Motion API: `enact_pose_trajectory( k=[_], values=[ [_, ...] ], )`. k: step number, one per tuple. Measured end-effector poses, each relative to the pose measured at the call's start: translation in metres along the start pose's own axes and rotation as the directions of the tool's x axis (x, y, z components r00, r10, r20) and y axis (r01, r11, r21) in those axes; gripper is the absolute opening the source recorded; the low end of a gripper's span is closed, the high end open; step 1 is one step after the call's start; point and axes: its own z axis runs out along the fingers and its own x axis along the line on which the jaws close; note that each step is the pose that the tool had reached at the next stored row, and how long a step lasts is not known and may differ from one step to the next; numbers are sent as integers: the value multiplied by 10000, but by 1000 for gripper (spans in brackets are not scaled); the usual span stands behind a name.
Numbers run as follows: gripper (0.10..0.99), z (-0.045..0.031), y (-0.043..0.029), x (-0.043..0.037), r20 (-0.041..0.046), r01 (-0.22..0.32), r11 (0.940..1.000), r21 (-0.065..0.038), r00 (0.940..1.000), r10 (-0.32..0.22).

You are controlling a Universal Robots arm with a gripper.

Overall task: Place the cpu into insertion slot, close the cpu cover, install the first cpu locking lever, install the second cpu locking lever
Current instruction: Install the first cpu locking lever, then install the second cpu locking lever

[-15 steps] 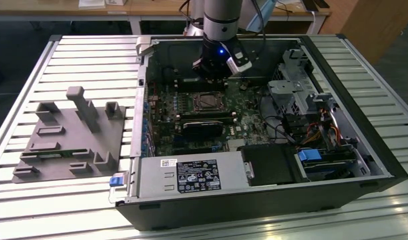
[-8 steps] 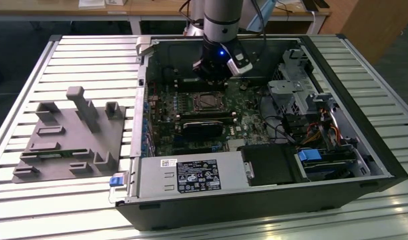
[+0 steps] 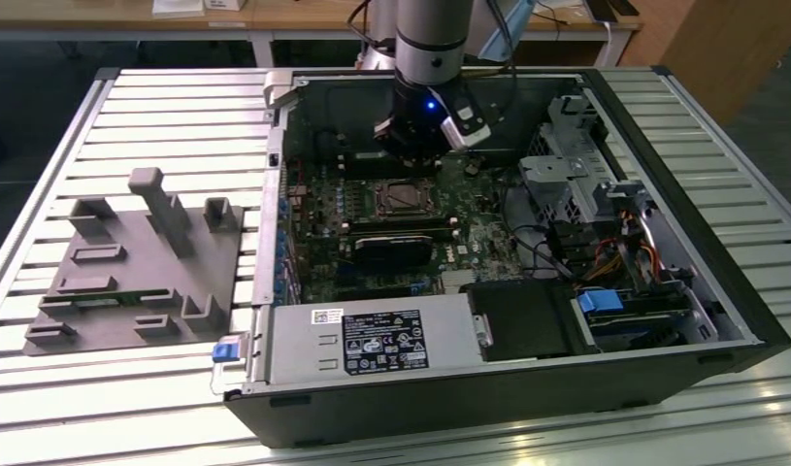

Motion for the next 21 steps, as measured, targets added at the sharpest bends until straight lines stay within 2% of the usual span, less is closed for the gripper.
enact_pose_trajectory(
  k=[21],
  values=[
    [106, -11, -165, -1, 0, -1, 10000, -31, 10000, 1]
  ],
)
